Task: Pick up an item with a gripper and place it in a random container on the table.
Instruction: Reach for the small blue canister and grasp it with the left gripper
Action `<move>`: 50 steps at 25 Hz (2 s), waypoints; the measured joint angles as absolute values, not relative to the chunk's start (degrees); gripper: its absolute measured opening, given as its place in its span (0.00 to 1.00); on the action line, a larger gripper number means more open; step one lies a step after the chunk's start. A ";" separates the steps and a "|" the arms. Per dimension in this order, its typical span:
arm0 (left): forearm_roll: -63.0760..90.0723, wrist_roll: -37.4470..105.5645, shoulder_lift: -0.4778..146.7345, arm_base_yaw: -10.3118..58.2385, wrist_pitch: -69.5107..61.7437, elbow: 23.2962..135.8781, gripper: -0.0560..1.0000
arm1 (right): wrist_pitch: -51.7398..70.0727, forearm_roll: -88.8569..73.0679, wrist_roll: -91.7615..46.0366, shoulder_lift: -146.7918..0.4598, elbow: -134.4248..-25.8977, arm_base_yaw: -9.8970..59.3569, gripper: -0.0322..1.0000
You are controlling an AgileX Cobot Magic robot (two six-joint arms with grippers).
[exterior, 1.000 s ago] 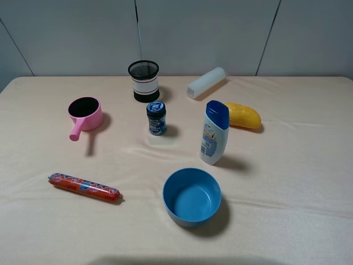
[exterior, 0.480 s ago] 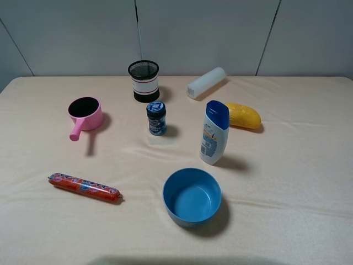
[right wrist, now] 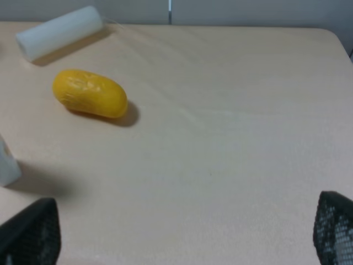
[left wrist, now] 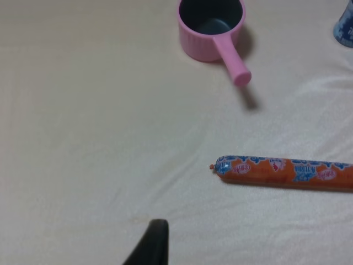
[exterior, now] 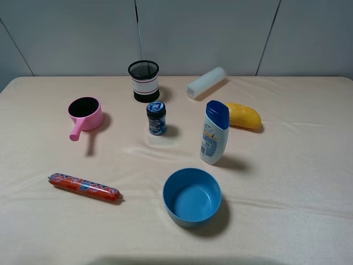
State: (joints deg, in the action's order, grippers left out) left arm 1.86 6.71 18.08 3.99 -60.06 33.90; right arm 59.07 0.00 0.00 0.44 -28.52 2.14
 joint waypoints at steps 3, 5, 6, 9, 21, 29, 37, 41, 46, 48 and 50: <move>2.05 6.71 22.66 3.99 -59.69 35.90 0.95 | 59.07 0.00 0.00 0.44 -28.52 2.14 0.70; 2.39 6.71 25.63 3.99 -59.59 37.25 0.95 | 59.07 0.00 0.00 0.44 -28.52 2.14 0.70; 2.52 6.71 27.17 3.99 -59.59 38.06 0.95 | 59.07 0.00 0.00 0.44 -28.52 2.14 0.70; 3.06 7.45 31.62 3.99 -59.55 40.44 0.95 | 59.07 0.00 0.00 0.44 -28.52 2.14 0.70; 3.34 8.55 49.29 5.70 -62.31 52.61 0.95 | 59.07 0.00 0.00 0.44 -28.52 2.14 0.70; 3.29 7.03 62.97 12.54 -63.45 61.40 0.95 | 59.07 0.00 0.00 0.44 -28.52 2.14 0.70; 3.29 6.85 76.59 16.83 -64.26 68.27 0.95 | 59.07 0.00 0.00 0.44 -28.52 2.14 0.70; 3.29 6.80 82.55 18.69 -65.09 71.90 0.95 | 59.07 0.00 0.00 0.44 -28.52 2.14 0.70; 3.23 6.75 89.83 20.94 -66.49 77.03 0.95 | 59.07 0.00 0.00 0.44 -28.52 2.14 0.70; 3.16 6.75 92.38 22.04 -66.67 79.04 0.95 | 59.07 0.00 0.00 0.44 -28.52 2.14 0.70; 3.11 6.75 95.12 23.10 -66.72 81.22 0.95 | 59.07 0.00 0.00 0.44 -28.52 2.14 0.70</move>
